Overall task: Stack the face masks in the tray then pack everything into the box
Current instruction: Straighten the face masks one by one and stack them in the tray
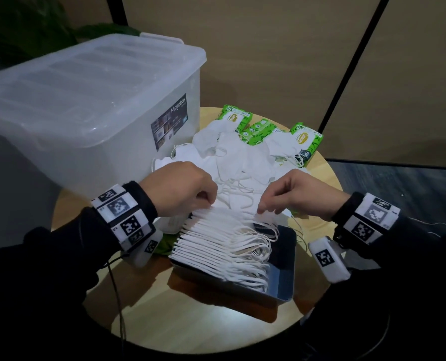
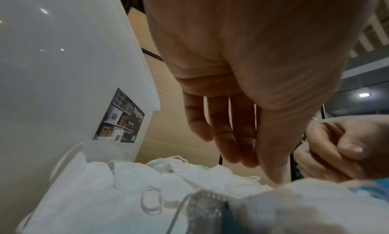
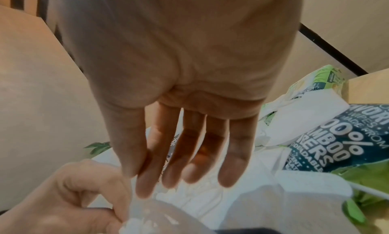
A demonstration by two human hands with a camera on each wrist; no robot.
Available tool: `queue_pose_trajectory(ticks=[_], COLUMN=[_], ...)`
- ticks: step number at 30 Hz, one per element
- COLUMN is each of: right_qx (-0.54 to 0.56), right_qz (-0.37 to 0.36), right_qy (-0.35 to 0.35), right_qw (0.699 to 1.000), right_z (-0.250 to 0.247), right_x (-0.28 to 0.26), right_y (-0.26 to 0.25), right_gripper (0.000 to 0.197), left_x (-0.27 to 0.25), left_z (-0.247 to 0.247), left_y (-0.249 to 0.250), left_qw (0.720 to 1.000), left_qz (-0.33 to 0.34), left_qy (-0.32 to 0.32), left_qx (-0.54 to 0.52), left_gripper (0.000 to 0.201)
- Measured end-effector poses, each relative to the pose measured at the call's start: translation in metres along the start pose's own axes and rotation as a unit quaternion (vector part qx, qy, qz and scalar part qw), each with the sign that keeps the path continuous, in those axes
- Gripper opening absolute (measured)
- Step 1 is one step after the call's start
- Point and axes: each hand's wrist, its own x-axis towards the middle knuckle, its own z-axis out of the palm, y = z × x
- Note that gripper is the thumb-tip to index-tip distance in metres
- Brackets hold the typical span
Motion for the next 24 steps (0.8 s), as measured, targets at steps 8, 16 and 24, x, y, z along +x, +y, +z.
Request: queue_pose_trajectory(ticks=[8,16,24], right_qx=[-0.011,-0.157,0.006], right_qz=[-0.013,-0.006,-0.013], right_qy=[-0.036,-0.112,0.036], right_qw=[0.999,0.981,0.999], right_z=[0.010,0.025,0.020], right_x=[0.010,0.021,0.051], right_y=[0.001,-0.001,-0.008], right_gripper=[0.005,0.011,0.004], left_x=[0.001,0.004,-0.006], left_z=[0.007,0.004,-0.035], left_y=[0.001,0.018,-0.029], left_qw=[0.997,0.994,0.991], left_qz=[-0.001,0.037,-0.123], left_qy=[-0.069,-0.095,0.013], left_qx=[-0.046,0.030,-0.048], left_gripper=[0.008,0.016,0.012])
